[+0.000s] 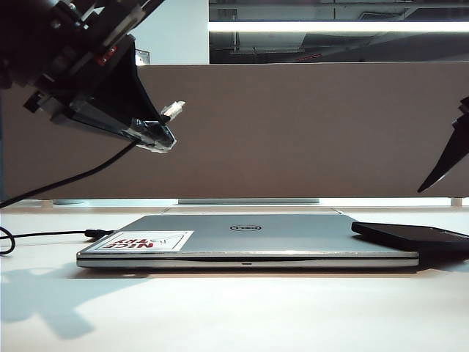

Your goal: Pick up the charging cable and the phone, plug the charging cable into the charging port on the phone, and finally place them back on the table.

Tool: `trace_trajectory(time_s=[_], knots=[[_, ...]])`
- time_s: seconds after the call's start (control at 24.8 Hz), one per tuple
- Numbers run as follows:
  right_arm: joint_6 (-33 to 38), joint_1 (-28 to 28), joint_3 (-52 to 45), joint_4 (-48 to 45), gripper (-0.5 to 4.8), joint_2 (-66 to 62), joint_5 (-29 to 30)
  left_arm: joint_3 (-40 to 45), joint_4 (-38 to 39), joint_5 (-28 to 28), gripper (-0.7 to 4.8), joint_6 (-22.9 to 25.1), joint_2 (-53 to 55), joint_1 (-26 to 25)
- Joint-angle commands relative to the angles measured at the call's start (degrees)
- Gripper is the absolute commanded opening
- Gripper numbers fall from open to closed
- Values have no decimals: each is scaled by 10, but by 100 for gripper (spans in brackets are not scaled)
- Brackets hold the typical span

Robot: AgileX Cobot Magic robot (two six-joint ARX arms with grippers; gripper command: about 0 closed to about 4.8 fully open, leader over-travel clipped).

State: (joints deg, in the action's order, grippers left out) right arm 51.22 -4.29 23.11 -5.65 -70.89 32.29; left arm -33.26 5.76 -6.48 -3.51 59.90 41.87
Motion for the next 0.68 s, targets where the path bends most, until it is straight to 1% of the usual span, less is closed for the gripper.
trace_trajectory(time_s=[0.04, 0.4, 0.68], knots=[[-2, 0, 2, -6, 463, 0, -11, -2, -8, -2, -6, 0, -1, 0], [-2, 2, 2, -6, 463, -2, -20, -2, -23, -2, -6, 0, -1, 0], [0, 48, 2, -20, 463, -18, -54, -2, -21, -2, -6, 0, -1, 0]])
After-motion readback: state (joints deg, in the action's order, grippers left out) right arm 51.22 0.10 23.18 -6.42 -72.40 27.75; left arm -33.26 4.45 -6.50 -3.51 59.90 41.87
